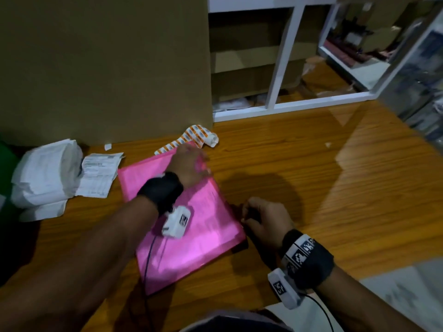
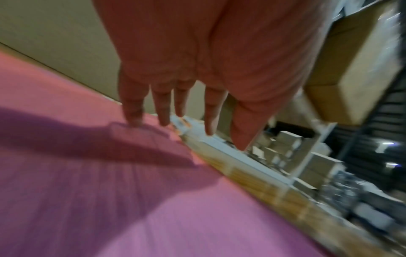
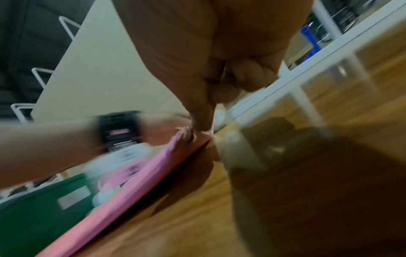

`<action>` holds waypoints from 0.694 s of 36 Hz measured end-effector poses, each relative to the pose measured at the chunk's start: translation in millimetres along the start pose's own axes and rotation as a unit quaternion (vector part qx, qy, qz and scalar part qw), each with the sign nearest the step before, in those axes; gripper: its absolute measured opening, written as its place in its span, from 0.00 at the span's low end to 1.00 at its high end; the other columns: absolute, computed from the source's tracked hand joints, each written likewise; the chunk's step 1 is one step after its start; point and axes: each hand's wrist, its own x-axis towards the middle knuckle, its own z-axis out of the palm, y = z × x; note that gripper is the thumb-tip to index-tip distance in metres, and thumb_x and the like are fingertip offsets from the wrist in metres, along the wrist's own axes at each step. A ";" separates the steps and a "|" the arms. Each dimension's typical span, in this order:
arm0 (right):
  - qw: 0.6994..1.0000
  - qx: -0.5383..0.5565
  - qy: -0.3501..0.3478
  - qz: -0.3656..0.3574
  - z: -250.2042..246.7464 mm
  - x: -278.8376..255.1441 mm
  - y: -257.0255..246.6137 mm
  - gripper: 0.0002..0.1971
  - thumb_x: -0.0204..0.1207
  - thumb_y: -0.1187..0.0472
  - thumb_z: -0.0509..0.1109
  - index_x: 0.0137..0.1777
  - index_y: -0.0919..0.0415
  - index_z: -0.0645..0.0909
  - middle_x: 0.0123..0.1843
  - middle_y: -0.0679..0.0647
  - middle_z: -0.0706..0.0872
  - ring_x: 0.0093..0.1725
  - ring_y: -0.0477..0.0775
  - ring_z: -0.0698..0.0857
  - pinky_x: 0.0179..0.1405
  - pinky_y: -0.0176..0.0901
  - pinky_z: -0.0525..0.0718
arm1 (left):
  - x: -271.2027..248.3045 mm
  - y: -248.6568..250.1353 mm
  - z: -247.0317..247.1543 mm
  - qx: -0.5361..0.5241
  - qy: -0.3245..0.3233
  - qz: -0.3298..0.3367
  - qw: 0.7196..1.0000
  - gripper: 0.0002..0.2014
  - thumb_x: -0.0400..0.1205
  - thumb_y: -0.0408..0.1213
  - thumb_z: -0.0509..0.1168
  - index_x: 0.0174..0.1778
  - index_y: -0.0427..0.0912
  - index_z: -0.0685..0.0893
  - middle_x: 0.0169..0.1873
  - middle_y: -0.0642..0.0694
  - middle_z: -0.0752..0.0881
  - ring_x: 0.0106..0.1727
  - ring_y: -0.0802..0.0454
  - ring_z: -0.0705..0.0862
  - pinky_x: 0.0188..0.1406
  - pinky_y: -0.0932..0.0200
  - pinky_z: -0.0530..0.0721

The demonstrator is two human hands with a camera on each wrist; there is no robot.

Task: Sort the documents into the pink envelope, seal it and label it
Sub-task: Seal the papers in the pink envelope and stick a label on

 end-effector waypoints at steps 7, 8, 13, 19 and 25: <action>0.999 -0.033 -0.029 -0.012 2.9 4.8 -4.1 0.11 0.72 0.62 0.76 0.44 0.43 0.80 0.47 0.43 0.87 0.48 0.47 0.84 0.48 0.43 0.84 | -131.9 46.4 47.3 0.067 -0.100 0.047 0.992 0.43 0.66 0.75 0.65 0.69 0.49 0.78 0.80 0.42 0.67 0.79 0.41 0.68 0.75 0.45 0.76; 0.999 -0.030 -0.036 -0.019 3.6 6.9 -4.6 0.11 0.72 0.63 0.76 0.44 0.45 0.81 0.45 0.42 0.86 0.47 0.45 0.83 0.46 0.38 0.82 | -138.6 49.7 54.0 0.091 -0.098 0.036 0.990 0.42 0.66 0.74 0.67 0.70 0.48 0.78 0.81 0.42 0.64 0.81 0.40 0.65 0.75 0.40 0.76; 0.996 -0.004 -0.062 -0.058 0.7 10.5 -6.4 0.13 0.71 0.67 0.76 0.41 0.47 0.80 0.42 0.43 0.86 0.46 0.47 0.85 0.39 0.23 0.74 | -149.0 70.6 64.8 0.155 -0.097 -0.017 0.983 0.28 0.76 0.60 0.68 0.68 0.49 0.77 0.85 0.43 0.54 0.85 0.32 0.54 0.75 0.26 0.69; 0.992 -0.011 -0.084 -0.094 -6.1 24.7 -5.3 0.09 0.69 0.71 0.69 0.45 0.59 0.84 0.43 0.54 0.90 0.46 0.56 0.88 0.39 0.32 0.71 | -157.9 88.7 79.2 0.153 -0.136 -0.040 0.978 0.14 0.86 0.43 0.60 0.66 0.52 0.82 0.89 0.44 0.44 0.87 0.28 0.45 0.78 0.19 0.59; 0.995 0.060 -0.062 -0.050 -1.4 47.2 -8.2 0.10 0.69 0.74 0.67 0.38 0.57 0.81 0.30 0.48 0.79 0.31 0.49 0.77 0.34 0.39 0.74 | -168.1 92.5 85.3 0.145 -0.087 -0.046 0.985 0.12 0.85 0.42 0.59 0.58 0.44 0.85 0.87 0.43 0.54 0.87 0.36 0.54 0.78 0.31 0.68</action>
